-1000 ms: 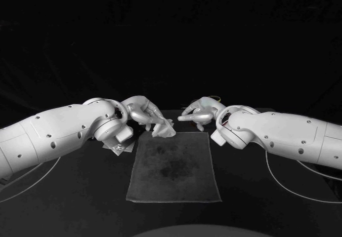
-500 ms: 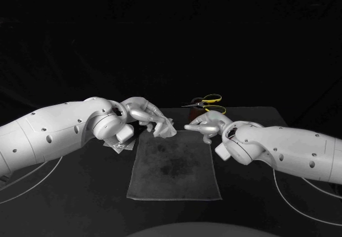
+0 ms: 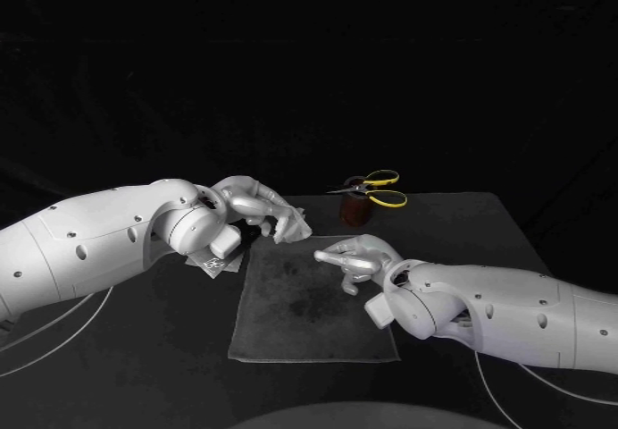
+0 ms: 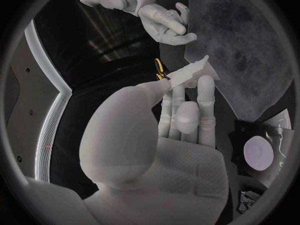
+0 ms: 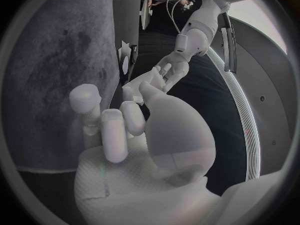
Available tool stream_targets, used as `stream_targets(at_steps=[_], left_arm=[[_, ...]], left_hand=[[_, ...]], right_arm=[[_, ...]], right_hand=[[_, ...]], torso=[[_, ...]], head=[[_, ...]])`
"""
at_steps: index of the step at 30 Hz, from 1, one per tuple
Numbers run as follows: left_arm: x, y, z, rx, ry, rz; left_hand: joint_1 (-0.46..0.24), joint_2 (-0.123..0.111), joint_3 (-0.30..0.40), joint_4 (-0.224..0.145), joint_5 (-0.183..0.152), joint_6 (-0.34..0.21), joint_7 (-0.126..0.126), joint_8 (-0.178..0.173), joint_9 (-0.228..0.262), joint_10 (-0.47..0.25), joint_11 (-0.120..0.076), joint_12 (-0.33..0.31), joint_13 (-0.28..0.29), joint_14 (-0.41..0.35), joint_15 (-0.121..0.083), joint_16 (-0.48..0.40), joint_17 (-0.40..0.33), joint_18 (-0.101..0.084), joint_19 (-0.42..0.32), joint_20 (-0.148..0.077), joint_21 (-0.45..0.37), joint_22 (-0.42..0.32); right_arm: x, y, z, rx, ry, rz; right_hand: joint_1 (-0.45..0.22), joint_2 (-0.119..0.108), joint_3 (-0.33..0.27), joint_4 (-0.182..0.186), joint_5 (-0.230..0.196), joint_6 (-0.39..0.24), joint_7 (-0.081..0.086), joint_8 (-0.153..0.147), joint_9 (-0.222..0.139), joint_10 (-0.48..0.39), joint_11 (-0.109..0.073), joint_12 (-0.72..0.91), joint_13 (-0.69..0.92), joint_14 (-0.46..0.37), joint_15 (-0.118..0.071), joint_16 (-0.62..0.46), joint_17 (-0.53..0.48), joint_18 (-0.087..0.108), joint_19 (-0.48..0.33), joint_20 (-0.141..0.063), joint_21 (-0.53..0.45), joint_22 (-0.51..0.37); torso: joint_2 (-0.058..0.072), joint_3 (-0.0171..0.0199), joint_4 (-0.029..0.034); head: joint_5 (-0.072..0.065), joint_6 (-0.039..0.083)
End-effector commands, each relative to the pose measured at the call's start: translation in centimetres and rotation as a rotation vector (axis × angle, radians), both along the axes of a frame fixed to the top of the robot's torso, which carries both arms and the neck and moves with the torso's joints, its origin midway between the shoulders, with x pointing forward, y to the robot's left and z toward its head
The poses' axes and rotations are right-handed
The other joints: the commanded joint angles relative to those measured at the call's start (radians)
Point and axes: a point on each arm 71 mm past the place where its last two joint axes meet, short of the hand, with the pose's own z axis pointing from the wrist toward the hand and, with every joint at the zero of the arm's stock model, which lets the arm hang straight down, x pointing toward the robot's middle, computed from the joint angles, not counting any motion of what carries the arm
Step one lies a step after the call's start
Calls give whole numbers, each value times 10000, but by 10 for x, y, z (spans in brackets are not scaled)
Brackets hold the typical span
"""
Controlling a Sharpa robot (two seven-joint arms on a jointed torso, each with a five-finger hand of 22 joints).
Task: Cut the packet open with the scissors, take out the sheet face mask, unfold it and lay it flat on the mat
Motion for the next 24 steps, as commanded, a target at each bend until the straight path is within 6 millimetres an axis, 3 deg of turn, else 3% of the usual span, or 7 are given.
stream_targets(at_steps=[1,12,19,20,24], left_arm=[[0,1,1,-92,80,673],[-2,-1,0,-65,85,855],[-4,-4,0,-161,120,830],[-5,-4,0,-179,131,819],[-7,-6,0,-268,188,747]], left_hand=[[-106,15,65,-7,49,63,-10,20,356,18,-41,49,12,68,-29,27,7,70,85,-14,34,15],[-148,7,127,-28,48,68,-17,30,371,25,-48,63,11,87,-36,24,14,69,105,-20,41,22],[-159,8,143,-32,49,68,-17,32,374,26,-48,66,10,81,-37,18,-15,73,95,-21,27,3],[-159,8,143,-32,49,68,-17,32,374,26,-48,66,10,81,-37,18,-15,73,95,-21,27,3],[-169,6,162,-39,48,69,-18,34,378,27,-50,70,9,84,-38,15,-19,75,91,-23,18,-7]], right_arm=[[-3,10,0,1537,308,-266],[0,28,-7,2414,796,-480],[5,37,-10,2689,1083,-426],[6,38,-10,2723,1119,-422],[11,41,-12,2834,1264,-423]], right_hand=[[-6,19,-77,90,14,53,32,-112,-39,43,16,55,7,623,-5,3,513,-85,-77,-16,-68,7],[-223,-36,-608,532,-8,-184,131,-429,-206,-100,109,-11,-82,580,75,-41,433,-68,-185,44,-221,-10],[-398,-45,-1288,1076,-13,-760,324,-819,-358,-284,299,-92,-198,531,228,-66,377,-53,-302,167,-396,-34],[-506,-48,-1512,1282,-13,-1027,404,-971,-417,-384,355,-162,-293,510,280,-81,341,-47,-346,216,-465,-48],[-673,27,-2060,1816,-10,-1380,517,-1098,-482,-584,469,-246,-444,453,380,-111,260,-8,-469,316,-646,-87]], torso=[[11,-21,-4],[6,-16,10],[10,-11,-2],[10,-11,-4],[7,-10,-2]], head=[[-31,-27],[-44,-39],[-34,-55],[-38,-61],[-53,-51]])
